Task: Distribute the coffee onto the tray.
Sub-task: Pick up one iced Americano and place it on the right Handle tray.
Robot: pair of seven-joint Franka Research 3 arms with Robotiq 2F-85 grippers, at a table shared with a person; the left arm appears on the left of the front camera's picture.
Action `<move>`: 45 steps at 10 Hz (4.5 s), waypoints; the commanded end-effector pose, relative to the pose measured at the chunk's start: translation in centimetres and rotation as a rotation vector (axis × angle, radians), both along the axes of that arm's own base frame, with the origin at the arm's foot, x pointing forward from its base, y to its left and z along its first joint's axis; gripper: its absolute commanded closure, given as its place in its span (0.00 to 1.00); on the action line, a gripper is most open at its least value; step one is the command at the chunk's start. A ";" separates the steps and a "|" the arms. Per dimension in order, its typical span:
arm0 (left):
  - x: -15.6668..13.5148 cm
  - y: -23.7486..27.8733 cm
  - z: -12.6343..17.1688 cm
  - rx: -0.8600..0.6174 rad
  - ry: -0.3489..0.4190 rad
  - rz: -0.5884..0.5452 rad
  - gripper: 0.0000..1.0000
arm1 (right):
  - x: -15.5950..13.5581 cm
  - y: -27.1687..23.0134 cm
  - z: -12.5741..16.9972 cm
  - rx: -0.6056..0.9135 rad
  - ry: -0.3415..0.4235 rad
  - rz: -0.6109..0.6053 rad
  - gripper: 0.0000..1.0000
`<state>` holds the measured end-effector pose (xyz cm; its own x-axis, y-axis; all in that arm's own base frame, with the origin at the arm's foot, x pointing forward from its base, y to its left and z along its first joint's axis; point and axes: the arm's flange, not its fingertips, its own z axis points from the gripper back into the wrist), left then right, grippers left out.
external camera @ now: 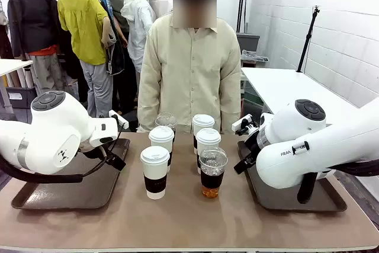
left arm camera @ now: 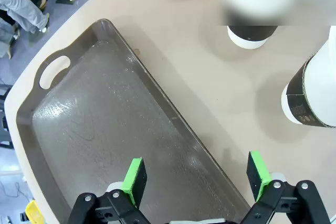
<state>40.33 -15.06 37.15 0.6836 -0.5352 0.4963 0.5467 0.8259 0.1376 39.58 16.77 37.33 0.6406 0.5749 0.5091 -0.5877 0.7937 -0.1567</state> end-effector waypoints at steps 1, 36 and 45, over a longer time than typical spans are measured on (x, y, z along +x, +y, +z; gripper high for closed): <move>0.0 0.0 0.0 0.000 0.000 0.000 0.00 | 0.0 0.0 0.0 0.000 0.000 0.000 0.00; -3.9 1.4 17.1 -0.002 0.039 -0.403 0.00 | -6.2 -6.4 12.9 0.160 -0.105 0.395 0.00; -4.4 3.1 18.1 -0.175 -0.050 -0.417 0.00 | -5.7 -6.6 15.3 0.205 -0.149 0.405 0.00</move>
